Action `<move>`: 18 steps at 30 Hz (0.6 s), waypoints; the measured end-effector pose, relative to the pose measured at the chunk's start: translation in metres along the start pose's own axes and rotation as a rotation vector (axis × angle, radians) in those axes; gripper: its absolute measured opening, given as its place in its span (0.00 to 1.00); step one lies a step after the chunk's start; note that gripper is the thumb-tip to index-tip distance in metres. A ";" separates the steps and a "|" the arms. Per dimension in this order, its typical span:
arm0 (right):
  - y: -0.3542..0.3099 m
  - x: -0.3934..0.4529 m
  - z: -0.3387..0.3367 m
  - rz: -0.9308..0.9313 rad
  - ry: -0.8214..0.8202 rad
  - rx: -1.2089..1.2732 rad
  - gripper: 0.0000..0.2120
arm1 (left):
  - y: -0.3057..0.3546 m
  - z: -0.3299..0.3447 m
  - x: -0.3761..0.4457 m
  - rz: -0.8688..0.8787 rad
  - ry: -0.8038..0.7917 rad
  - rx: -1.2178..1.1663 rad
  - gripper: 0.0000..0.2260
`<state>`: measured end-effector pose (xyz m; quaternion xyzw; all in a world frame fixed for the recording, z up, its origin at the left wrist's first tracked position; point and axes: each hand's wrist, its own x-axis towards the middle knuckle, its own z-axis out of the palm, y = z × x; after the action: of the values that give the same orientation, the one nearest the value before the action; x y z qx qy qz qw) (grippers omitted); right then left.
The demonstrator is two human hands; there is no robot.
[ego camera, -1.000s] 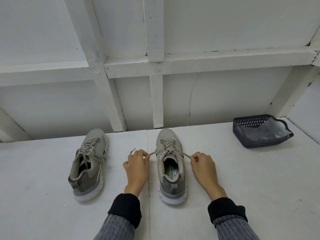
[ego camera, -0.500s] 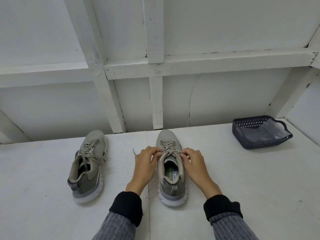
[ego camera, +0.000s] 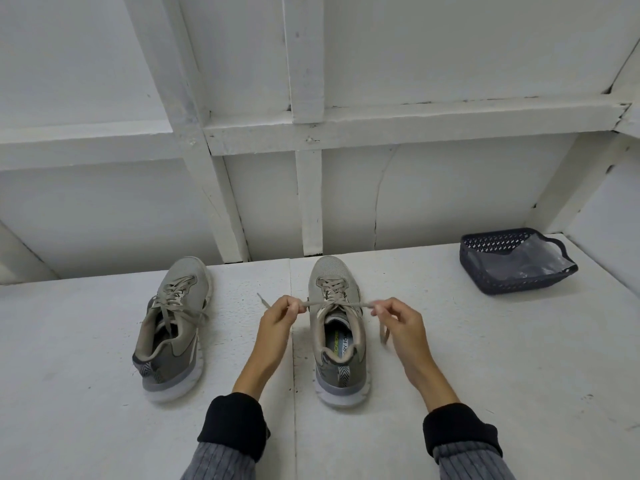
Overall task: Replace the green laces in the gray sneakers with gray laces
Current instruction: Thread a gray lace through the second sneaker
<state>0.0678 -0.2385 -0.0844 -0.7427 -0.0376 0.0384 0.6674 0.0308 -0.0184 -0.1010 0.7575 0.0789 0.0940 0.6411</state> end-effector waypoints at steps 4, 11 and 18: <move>-0.035 0.011 0.002 0.049 -0.136 0.588 0.13 | 0.038 0.018 0.008 -0.058 -0.029 -0.380 0.15; -0.045 0.029 0.029 0.089 -0.173 0.576 0.10 | 0.057 0.040 0.022 -0.069 0.062 -0.449 0.10; -0.035 0.038 0.035 0.137 -0.095 0.327 0.10 | 0.050 0.042 0.028 -0.052 0.011 -0.306 0.07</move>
<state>0.1019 -0.1957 -0.0540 -0.6224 -0.0114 0.1243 0.7727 0.0680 -0.0604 -0.0578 0.6481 0.0870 0.0924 0.7509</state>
